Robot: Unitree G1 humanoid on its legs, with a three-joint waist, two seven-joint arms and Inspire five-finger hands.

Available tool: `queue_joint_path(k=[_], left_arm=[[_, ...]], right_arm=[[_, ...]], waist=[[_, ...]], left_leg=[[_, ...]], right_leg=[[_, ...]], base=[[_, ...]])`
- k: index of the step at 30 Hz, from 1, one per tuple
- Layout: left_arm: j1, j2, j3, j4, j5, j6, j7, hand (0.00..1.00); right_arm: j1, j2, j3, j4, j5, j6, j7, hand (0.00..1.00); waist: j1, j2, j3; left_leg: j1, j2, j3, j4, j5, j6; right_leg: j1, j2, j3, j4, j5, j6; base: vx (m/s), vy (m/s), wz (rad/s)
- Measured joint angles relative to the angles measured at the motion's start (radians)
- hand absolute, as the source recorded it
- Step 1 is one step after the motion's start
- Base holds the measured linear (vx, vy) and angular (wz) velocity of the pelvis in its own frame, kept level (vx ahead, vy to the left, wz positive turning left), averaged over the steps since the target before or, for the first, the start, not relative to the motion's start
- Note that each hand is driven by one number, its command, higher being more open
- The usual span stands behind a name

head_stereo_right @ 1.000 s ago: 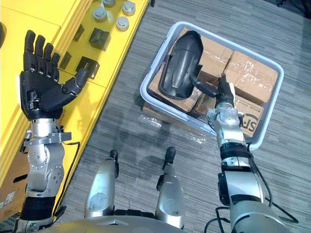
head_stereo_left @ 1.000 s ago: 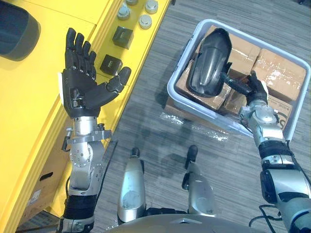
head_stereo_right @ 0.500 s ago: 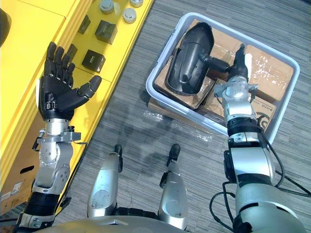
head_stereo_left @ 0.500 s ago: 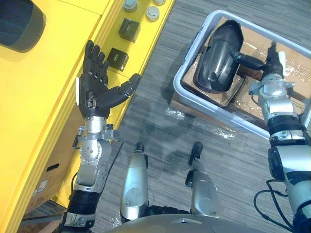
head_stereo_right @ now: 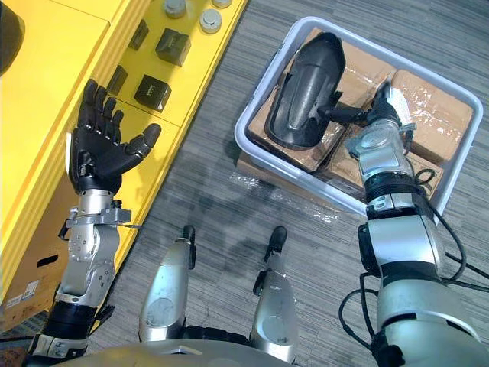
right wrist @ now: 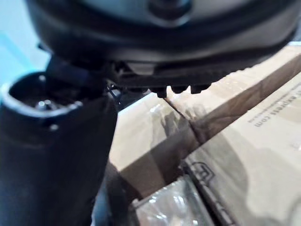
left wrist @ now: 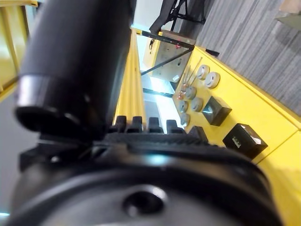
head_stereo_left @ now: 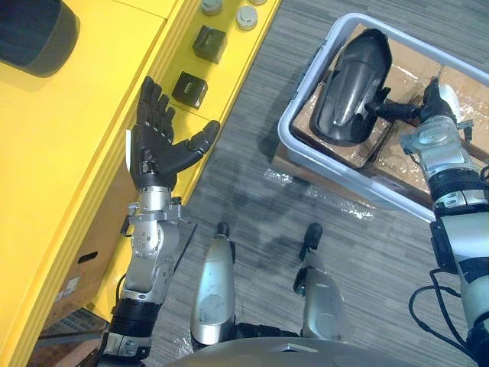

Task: Walk over and take three plastic housings, then place them on the shelf

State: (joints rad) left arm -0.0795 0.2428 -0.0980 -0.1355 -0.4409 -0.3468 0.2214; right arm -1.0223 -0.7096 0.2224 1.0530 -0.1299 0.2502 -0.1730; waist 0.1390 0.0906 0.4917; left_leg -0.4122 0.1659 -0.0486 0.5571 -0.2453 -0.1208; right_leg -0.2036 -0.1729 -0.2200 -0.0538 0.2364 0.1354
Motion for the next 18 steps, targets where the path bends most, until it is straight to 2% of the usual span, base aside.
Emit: queue_joint_path(k=[4, 7, 13, 18], left_arm=[[-0.007, 0.002, -0.01, 0.028, -0.027, 0.0, 0.004, 1.0], [-0.033, 0.002, -0.018, 0.05, -0.027, -0.001, 0.005, 1.0], [-0.058, 0.011, -0.024, 0.061, -0.039, -0.003, 0.002, 1.0], [-0.056, 0.011, -0.024, 0.068, -0.064, -0.014, -0.01, 1.0]], right_arm=[[-0.044, -0.006, 0.046, 0.044, -0.087, -0.017, 0.029, 0.0], [-0.074, -0.046, 0.09, 0.075, -0.142, -0.027, 0.019, 0.0], [-0.102, -0.074, 0.171, 0.095, -0.251, -0.048, 0.006, 0.0], [-0.09, -0.071, 0.222, 0.113, -0.259, -0.077, 0.006, 0.0]], waist=[[0.003, 0.02, 0.002], [0.023, 0.032, 0.002], [0.048, 0.032, 0.001], [0.05, 0.032, 0.001]], left_leg=[[-0.001, 0.0, -0.003, -0.004, 0.004, -0.001], [-0.006, 0.0, -0.005, -0.009, 0.009, -0.002], [-0.023, -0.003, -0.019, -0.047, 0.043, -0.012], [-0.029, -0.005, -0.029, -0.055, 0.05, -0.014]], right_leg=[[-0.001, 0.001, -0.004, 0.0, 0.0, 0.0], [-0.006, 0.001, -0.007, -0.001, 0.001, -0.001], [-0.032, 0.002, -0.026, -0.003, 0.005, -0.006], [-0.032, 0.002, -0.039, -0.002, 0.005, -0.008]], base=[[-0.03, 0.01, 0.01], [-0.04, 0.011, 0.04], [-0.03, -0.009, 0.06], [-0.02, 0.001, 0.06]])
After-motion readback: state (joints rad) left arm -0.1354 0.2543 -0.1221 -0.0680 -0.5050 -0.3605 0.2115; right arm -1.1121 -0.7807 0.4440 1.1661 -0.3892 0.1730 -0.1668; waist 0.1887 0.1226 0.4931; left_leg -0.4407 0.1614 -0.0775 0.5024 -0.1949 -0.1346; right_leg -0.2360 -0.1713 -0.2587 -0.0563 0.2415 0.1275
